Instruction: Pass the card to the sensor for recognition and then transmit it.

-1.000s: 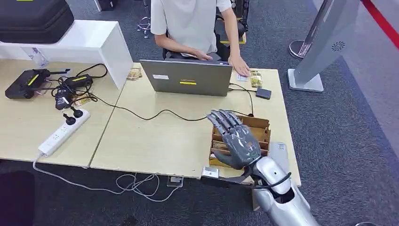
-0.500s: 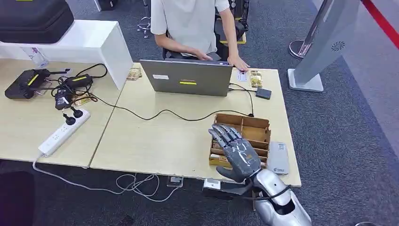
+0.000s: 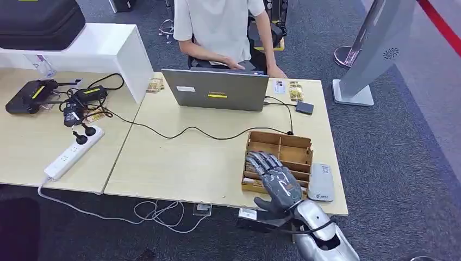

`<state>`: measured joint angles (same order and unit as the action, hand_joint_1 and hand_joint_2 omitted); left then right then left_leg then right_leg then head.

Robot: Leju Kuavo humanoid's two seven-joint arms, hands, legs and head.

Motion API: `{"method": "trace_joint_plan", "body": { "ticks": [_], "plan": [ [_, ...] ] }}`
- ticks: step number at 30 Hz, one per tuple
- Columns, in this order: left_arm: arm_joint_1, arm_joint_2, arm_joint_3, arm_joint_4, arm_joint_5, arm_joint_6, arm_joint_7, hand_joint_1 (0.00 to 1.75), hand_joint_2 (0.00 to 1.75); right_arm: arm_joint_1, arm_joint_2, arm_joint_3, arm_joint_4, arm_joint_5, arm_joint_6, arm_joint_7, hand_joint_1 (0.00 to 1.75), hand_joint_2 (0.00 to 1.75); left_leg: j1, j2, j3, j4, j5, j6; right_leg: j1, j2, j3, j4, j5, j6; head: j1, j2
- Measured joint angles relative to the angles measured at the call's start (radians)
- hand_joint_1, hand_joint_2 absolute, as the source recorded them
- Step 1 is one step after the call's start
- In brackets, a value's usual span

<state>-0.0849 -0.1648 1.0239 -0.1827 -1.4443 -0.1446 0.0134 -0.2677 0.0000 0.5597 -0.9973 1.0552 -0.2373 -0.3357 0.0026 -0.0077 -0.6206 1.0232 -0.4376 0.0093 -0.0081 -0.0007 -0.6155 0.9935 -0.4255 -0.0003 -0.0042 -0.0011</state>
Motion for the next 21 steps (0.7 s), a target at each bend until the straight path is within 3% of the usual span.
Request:
{"method": "trace_joint_plan", "body": {
  "ticks": [21],
  "plan": [
    [-0.001, 0.000, 0.000, 0.000, -0.008, 0.002, -0.003, 0.00, 1.75, -0.016, 0.021, -0.046, 0.137, 0.011, -0.017, 0.002, 0.00, 1.75, 0.000, 0.000, 0.000, 0.000, 0.000, 0.000, 0.000, 0.000, 0.000, 0.000, 0.000, 0.000, 0.000, 0.000]
  ]
}}
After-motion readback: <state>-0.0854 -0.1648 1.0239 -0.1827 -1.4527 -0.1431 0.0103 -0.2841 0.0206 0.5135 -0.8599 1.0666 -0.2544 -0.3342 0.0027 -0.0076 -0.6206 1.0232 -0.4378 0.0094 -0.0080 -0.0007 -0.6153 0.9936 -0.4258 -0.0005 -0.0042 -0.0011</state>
